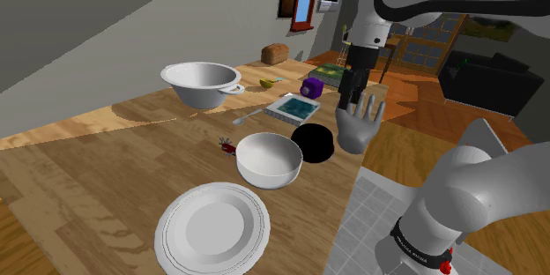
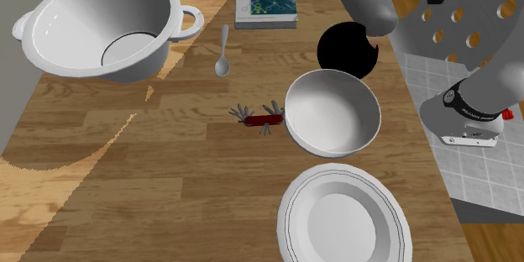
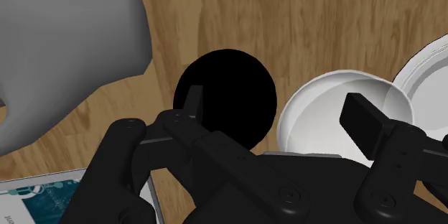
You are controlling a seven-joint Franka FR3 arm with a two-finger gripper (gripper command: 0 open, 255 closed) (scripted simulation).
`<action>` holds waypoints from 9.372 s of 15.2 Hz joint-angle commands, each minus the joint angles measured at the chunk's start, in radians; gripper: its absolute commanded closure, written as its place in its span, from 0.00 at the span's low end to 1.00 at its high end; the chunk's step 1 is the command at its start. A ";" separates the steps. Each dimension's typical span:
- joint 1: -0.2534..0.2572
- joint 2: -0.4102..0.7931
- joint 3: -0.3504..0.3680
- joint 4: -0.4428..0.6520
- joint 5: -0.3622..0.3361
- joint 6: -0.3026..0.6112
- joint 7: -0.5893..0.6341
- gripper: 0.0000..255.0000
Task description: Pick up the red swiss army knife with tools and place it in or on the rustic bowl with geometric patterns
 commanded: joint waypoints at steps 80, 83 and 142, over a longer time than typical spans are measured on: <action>0.152 0.908 0.241 0.635 0.041 0.370 0.377 1.00; 0.151 0.900 0.241 0.666 0.041 0.332 0.380 1.00; -0.011 0.286 0.024 0.037 0.043 0.301 0.008 0.00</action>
